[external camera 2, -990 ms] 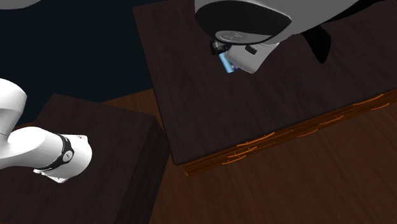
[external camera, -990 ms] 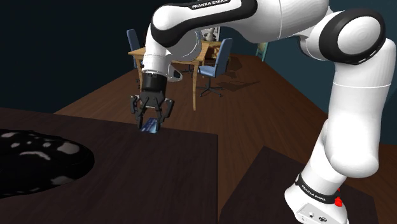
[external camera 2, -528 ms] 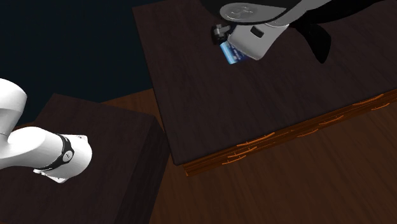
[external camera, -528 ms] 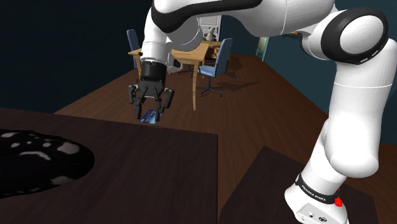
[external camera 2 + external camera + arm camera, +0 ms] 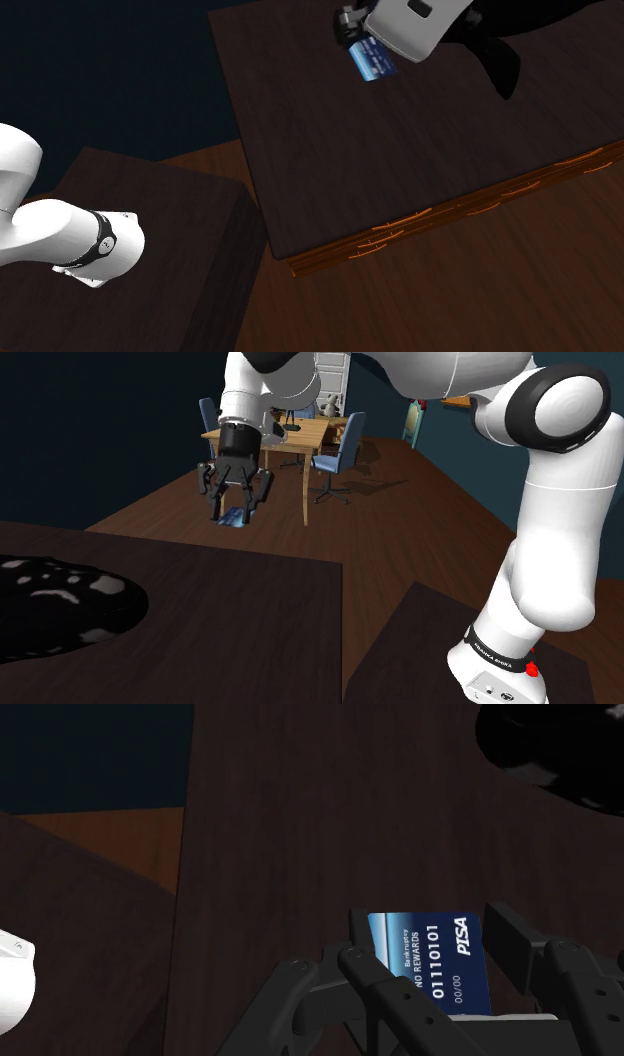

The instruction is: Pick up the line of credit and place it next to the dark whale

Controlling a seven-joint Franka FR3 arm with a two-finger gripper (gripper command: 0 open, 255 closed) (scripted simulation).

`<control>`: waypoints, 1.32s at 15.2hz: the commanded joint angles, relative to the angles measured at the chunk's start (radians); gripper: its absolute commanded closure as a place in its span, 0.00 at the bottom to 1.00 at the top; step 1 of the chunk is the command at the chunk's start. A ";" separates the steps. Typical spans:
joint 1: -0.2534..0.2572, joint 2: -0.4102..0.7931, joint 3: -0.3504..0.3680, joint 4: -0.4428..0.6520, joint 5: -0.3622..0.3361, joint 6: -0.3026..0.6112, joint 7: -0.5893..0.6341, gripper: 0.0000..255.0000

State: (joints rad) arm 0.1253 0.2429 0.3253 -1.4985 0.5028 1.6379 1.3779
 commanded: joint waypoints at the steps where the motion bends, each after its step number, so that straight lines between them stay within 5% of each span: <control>1: 0.001 0.004 0.001 0.033 -0.002 -0.025 0.015 1.00; 12: 0.004 0.036 0.005 0.208 -0.011 -0.150 0.089 1.00; 20: 0.181 0.264 0.051 0.518 -0.099 -0.135 0.286 1.00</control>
State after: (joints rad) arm 0.2825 0.4804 0.3717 -1.0166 0.4151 1.4997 1.6391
